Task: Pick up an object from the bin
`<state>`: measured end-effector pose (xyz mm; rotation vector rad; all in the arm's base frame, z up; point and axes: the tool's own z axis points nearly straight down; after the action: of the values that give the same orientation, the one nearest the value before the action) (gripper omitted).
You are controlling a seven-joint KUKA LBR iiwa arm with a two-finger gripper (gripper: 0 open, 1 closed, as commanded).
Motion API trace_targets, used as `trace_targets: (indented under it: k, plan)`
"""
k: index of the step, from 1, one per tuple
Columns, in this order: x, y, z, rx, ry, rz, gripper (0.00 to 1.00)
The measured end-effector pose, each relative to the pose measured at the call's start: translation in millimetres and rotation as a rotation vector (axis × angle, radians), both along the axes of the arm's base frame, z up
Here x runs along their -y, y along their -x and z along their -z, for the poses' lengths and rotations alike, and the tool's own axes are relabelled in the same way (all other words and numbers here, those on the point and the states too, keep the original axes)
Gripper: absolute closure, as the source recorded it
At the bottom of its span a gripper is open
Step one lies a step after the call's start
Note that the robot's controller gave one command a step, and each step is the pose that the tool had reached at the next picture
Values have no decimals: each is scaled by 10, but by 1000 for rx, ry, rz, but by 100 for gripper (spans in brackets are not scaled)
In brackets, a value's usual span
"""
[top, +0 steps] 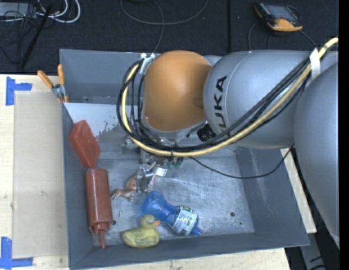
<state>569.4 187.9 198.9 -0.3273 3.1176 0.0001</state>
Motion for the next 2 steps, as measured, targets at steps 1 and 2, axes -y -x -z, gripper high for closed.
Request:
trace_targets:
  k: [1,2]
  plan:
    - [-19,252,561,-5,1,-216,0]
    - [134,27,1261,-2,-1,-430,100]
